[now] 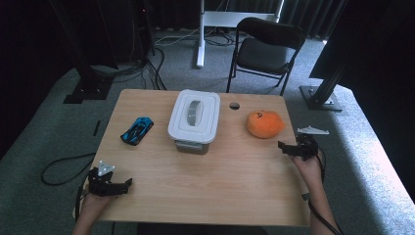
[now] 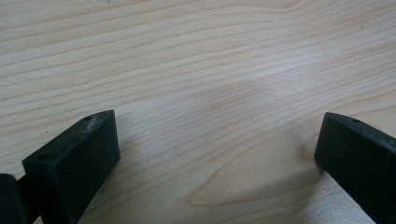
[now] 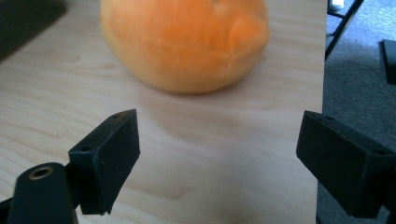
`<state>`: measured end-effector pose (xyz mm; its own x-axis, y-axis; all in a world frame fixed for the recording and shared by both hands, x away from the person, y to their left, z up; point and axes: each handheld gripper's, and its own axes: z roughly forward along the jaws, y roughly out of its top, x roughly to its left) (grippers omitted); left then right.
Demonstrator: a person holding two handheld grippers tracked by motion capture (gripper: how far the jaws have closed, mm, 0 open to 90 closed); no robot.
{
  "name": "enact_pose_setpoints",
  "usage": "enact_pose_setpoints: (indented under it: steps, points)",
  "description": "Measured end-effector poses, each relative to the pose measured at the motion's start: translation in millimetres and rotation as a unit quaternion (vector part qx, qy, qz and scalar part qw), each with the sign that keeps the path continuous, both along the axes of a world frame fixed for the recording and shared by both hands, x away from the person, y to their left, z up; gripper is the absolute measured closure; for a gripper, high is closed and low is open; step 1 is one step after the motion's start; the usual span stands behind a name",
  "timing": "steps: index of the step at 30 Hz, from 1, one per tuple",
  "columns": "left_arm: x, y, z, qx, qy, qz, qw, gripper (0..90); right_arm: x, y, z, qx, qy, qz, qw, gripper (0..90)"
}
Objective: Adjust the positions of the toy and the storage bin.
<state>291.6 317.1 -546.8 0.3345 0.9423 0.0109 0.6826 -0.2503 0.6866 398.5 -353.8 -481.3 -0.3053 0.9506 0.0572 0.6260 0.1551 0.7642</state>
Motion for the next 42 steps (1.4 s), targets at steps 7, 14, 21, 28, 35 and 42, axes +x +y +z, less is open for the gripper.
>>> enact_pose_setpoints:
  steps: [7,14,21,28,35,42]
  points:
    - [0.1,0.0,0.0,0.0,0.0,0.0,1.0,0.4,19.5,-1.3,16.7,0.008,-0.01,-0.003,0.9999,12.8]
    - [0.1,0.0,0.0,0.0,0.0,0.0,1.0,0.4,42.4,2.9,22.5,0.004,-0.004,-0.003,1.0,12.8]
    - [0.1,0.0,0.0,0.0,0.0,0.0,1.0,0.4,58.3,9.6,16.6,-0.011,0.015,0.005,0.9998,12.8]
    - [0.1,0.1,0.0,0.0,0.0,0.0,1.0,0.4,75.8,5.2,16.1,-0.006,0.03,-0.001,0.9995,12.8]
    - [0.1,0.0,0.0,0.0,0.0,0.0,1.0,0.4,84.6,4.7,2.6,0.004,0.064,0.015,0.9978,16.1]
    - [0.1,0.0,0.0,0.0,0.0,0.0,1.0,0.4,77.0,7.7,1.6,0.029,0.063,0.039,0.9968,37.7]
